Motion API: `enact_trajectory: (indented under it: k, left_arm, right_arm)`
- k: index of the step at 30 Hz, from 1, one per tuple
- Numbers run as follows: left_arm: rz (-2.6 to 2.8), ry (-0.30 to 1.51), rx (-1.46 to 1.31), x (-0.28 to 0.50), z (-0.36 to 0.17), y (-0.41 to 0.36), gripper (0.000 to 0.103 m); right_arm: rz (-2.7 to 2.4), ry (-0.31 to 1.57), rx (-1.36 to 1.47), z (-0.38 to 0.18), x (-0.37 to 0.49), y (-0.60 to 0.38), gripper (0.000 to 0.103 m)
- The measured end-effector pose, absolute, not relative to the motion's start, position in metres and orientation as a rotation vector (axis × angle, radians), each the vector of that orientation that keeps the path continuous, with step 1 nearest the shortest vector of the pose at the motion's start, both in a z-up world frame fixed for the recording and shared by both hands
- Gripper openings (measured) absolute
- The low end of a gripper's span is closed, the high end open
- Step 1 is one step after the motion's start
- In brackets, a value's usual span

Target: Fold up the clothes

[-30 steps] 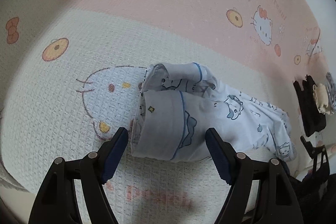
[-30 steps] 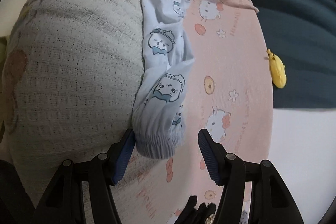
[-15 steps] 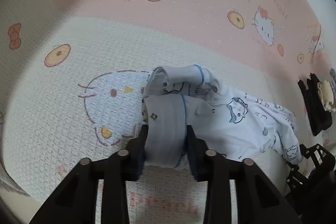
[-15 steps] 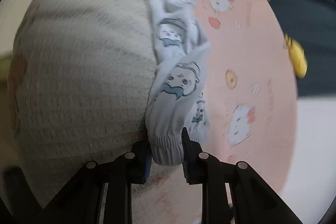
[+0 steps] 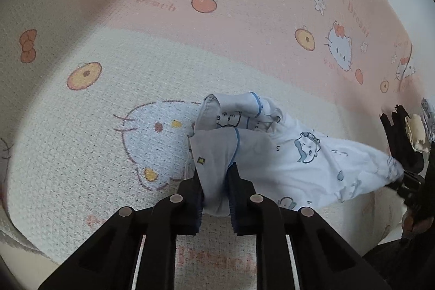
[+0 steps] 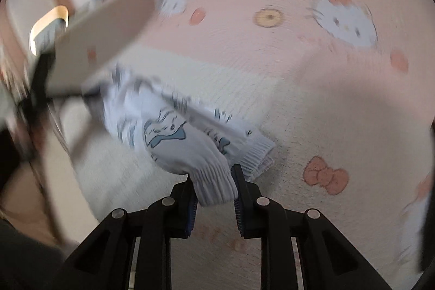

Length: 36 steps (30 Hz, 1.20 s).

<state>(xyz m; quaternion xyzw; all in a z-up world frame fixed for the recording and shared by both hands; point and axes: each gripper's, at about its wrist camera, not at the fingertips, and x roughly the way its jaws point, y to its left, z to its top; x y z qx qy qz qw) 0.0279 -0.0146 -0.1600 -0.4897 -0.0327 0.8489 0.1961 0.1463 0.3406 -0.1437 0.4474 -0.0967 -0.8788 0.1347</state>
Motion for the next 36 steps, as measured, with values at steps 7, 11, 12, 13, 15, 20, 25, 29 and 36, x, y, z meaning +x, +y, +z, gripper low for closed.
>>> enact_trajectory:
  k: [7, 11, 12, 13, 15, 20, 25, 29, 36]
  left_arm:
    - [2.400, -0.068, -1.328, 0.030, -0.144, -0.020, 0.013]
    - [2.376, -0.090, -1.358, 0.027, -0.150, -0.022, 0.013]
    - [2.374, -0.093, -1.370, 0.028, -0.153, -0.022, 0.013]
    - [2.371, -0.096, -1.382, 0.028, -0.157, -0.023, 0.013]
    - [2.365, -0.104, -1.412, 0.029, -0.165, -0.024, 0.013]
    - [2.361, -0.109, -1.458, 0.029, -0.178, -0.026, 0.013]
    - [2.377, -0.107, -1.456, 0.031, -0.178, -0.027, 0.013]
    - [2.374, -0.241, -1.428, 0.028, -0.173, -0.035, 0.013]
    - [2.427, -0.284, -1.440, 0.025, -0.176, -0.047, 0.013]
  right_arm:
    - [-2.489, -0.349, 1.308, -0.143, 0.149, 0.350, 0.021]
    - [-2.477, -0.349, 1.373, -0.148, 0.147, 0.353, 0.021]
    - [-2.474, -0.352, 1.392, -0.150, 0.146, 0.354, 0.021]
    - [-2.472, -0.354, 1.410, -0.152, 0.145, 0.354, 0.021]
    - [-2.466, -0.360, 1.448, -0.155, 0.142, 0.356, 0.021]
    - [-2.482, -0.448, 1.503, -0.158, 0.128, 0.362, 0.021]
    - [-2.523, -0.594, 1.497, -0.153, 0.112, 0.371, 0.022]
    - [-2.537, -0.663, 1.518, -0.156, 0.106, 0.373, 0.022]
    - [-2.524, -0.723, 1.639, -0.171, 0.107, 0.380, 0.022]
